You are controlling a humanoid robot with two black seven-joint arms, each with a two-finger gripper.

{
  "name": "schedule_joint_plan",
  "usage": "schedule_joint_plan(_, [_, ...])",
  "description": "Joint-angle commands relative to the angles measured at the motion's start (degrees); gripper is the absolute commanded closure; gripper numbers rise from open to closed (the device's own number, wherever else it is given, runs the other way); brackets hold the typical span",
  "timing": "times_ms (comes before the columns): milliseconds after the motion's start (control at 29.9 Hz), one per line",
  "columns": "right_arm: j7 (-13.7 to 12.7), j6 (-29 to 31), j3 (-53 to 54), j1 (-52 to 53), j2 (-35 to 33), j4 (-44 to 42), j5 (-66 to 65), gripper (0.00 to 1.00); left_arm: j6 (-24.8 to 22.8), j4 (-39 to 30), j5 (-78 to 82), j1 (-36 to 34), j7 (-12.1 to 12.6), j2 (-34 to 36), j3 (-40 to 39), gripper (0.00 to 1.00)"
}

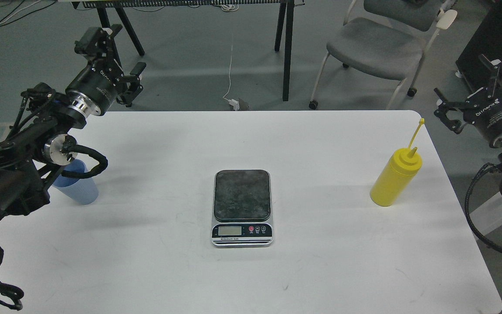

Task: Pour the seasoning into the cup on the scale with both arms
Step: 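Move the left gripper down toward the blue cup, then grasp the blue cup with the left gripper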

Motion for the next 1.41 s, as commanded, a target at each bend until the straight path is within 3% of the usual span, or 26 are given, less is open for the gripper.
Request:
schedule_joint_plan(0, [0.01, 0.0, 0.0, -0.08, 0.01, -0.01, -0.04, 0.0, -0.01, 0.0, 0.08, 0.05, 0.01, 0.11, 0.09, 0.01])
schedule_joint_plan(134, [0.09, 0.0, 0.0, -0.08, 0.01, -0.01, -0.04, 0.0, 3.41, 0.53, 0.52, 0.05, 0.01, -0.07, 0.96, 0.01])
schedule_joint_plan(301, [0.09, 0.0, 0.0, -0.08, 0.01, 0.07, -0.04, 0.0, 0.09, 0.53, 0.87, -0.48, 0.01, 0.55, 3.6, 0.01])
schedule_joint_plan(502, [0.09, 0.0, 0.0, -0.08, 0.09, 0.07, -0.04, 0.0, -0.71, 0.36, 2.71, -0.48, 0.01, 2.47, 4.65, 0.0])
schedule_joint_plan(636, [0.09, 0.0, 0.09, -0.08, 0.09, 0.07, -0.04, 0.0, -1.68, -0.52, 13.32, -2.14, 0.01, 7.92, 9.4, 0.0])
schedule_joint_plan(870, [0.27, 0.0, 0.09, -0.08, 0.09, -0.01, -0.04, 0.0, -2.12, -5.25, 40.13, -2.5, 0.01, 18.9, 10.28, 0.01])
schedule_joint_plan(1004, [0.44, 0.0, 0.0, -0.17, 0.18, -0.01, -0.04, 0.0, 0.69, -12.54, 54.28, -1.8, 0.01, 26.19, 10.28, 0.0])
schedule_joint_plan(1104, [0.53, 0.0, 0.0, -0.52, 0.18, 0.07, -0.04, 0.0, 6.12, -18.62, 61.49, 1.26, 0.01, 29.46, 10.37, 0.01])
schedule_joint_plan(1205, [0.53, 0.0, 0.0, -0.43, 0.18, 0.07, -0.04, 0.0, 10.7, -19.24, 68.96, 4.26, 0.01, 29.73, 10.37, 0.01])
schedule_joint_plan(1372, [0.53, 0.0, 0.09, -0.52, 0.18, 0.07, -0.04, 0.0, 12.9, -17.85, 72.68, 5.66, 0.01, 29.47, 10.63, 0.01])
